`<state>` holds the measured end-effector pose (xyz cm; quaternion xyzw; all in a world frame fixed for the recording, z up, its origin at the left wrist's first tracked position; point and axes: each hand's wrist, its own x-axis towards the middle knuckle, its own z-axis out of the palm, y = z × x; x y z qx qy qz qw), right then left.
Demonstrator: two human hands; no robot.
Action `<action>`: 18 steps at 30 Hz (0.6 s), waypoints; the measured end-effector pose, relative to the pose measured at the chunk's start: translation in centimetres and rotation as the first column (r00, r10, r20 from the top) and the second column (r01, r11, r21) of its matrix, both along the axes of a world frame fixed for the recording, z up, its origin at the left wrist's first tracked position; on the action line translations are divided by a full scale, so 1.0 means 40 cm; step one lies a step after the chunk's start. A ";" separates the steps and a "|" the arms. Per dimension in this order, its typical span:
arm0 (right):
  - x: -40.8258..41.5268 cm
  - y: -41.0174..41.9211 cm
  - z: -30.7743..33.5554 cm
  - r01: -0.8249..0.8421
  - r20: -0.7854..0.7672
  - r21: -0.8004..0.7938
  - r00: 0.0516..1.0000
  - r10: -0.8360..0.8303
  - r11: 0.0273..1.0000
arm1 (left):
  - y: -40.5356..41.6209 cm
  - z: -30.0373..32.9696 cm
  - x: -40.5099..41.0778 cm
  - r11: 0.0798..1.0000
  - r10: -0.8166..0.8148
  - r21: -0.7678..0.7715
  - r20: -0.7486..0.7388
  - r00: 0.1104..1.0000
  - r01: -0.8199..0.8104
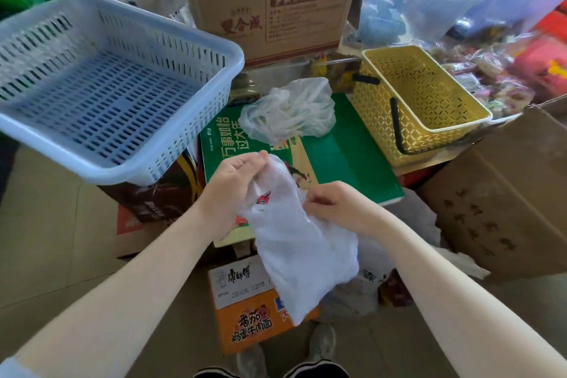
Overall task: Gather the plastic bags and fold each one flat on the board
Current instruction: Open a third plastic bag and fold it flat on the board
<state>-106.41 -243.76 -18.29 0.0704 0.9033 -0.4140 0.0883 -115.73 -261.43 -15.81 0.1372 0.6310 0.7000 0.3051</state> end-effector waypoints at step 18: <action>0.049 0.087 -0.044 0.839 0.665 -0.543 0.436 -0.607 0.008 | -0.002 -0.163 0.155 0.985 -0.169 0.021 0.247 0.954 0.169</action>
